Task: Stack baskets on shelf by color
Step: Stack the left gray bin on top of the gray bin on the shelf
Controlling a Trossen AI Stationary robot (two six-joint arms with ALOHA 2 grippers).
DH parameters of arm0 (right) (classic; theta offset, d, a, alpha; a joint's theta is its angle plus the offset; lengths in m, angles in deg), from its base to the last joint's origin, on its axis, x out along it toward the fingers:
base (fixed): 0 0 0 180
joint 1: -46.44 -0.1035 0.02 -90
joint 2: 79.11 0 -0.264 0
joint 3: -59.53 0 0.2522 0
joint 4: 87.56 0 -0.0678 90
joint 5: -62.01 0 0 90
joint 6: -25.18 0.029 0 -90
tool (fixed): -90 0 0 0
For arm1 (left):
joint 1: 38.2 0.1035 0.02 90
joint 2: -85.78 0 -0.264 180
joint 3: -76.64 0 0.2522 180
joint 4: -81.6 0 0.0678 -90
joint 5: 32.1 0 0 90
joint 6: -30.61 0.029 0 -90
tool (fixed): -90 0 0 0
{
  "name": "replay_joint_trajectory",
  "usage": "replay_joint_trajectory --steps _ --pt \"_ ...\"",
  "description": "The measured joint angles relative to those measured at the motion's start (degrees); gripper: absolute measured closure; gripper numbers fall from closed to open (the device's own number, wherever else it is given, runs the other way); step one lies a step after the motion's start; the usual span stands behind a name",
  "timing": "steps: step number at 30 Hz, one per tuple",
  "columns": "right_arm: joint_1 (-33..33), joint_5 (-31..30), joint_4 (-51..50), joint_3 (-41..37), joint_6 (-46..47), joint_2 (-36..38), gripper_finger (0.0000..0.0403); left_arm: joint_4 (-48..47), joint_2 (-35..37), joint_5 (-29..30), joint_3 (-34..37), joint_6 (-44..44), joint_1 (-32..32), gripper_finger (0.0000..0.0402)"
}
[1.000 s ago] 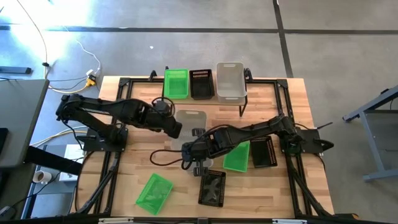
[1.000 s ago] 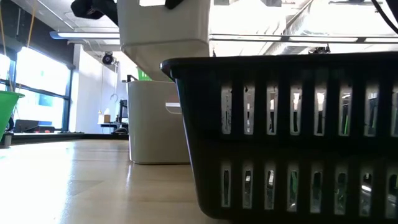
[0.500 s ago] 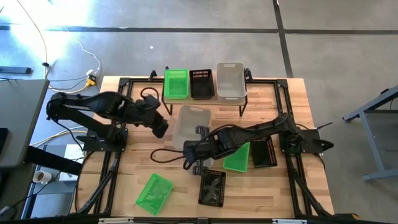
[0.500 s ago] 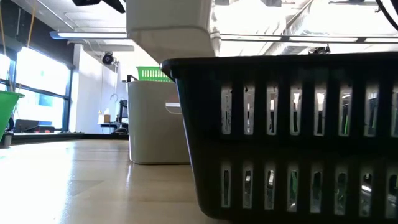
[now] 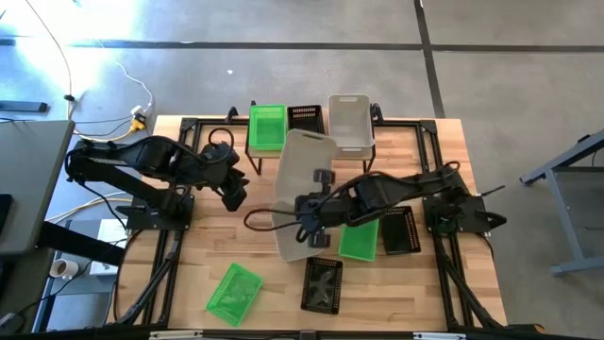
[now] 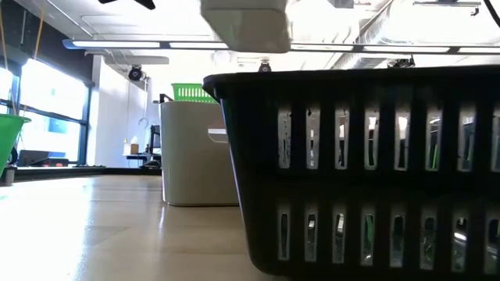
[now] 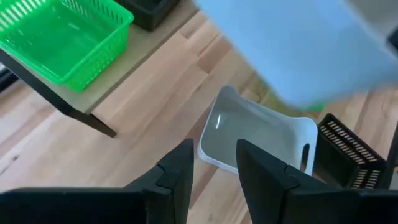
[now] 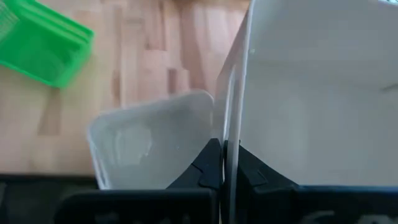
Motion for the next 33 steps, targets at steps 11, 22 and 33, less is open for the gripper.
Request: replay_joint_trajectory --steps 11,22,33 --pt "7.14 -1.02 -11.72 -0.08 -6.85 6.32 0.0403 0.03 0.18 0.22 0.02 1.72 1.88 0.0289" --pt "17.49 1.78 -15.35 -1.60 -16.55 13.87 0.0403 0.05 0.20 0.46 0.02 4.62 9.33 0.0289" --pt "28.83 10.39 3.99 -27.38 -29.25 30.65 0.0403 0.05 0.20 0.44 0.02 5.06 16.15 0.0289"
